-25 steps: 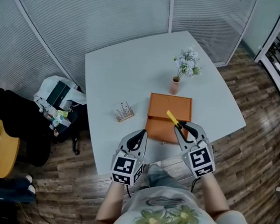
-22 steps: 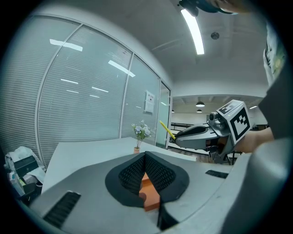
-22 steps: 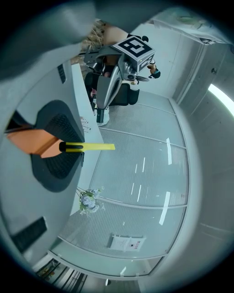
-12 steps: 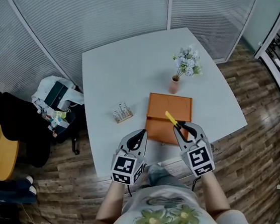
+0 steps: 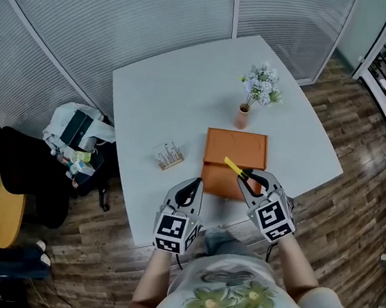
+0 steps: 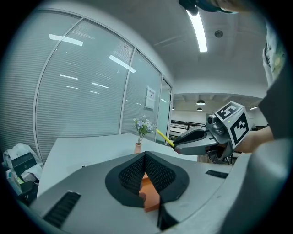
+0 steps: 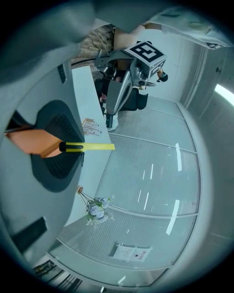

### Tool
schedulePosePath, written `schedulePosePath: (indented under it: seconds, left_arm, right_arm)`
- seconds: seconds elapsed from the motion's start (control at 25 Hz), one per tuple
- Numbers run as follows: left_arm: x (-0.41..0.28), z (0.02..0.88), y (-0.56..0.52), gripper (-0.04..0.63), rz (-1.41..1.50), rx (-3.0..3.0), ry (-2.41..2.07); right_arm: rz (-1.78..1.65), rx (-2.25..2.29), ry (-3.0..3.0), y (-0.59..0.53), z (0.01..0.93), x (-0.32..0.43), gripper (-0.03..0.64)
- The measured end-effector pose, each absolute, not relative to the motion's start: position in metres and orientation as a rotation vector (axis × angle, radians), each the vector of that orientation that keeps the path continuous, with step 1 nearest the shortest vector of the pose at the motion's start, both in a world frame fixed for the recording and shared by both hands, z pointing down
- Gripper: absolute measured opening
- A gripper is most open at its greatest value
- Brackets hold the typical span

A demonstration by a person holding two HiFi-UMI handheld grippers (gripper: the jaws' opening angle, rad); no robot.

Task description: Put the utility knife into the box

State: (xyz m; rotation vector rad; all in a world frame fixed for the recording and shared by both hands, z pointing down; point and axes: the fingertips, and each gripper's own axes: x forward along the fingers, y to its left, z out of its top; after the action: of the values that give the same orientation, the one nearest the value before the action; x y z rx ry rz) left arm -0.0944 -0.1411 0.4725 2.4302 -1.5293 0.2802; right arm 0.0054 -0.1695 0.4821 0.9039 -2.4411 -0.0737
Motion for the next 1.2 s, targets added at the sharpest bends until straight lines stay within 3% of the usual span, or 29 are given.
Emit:
schedulePosePath:
  seconds: [1.2]
  left_arm:
    - [-0.111,0.501,-0.187,0.002,0.336,2.364,-1.495]
  right_arm:
    - [-0.014,0.752,-2.330,-0.201,0.553,-0.005,0.072]
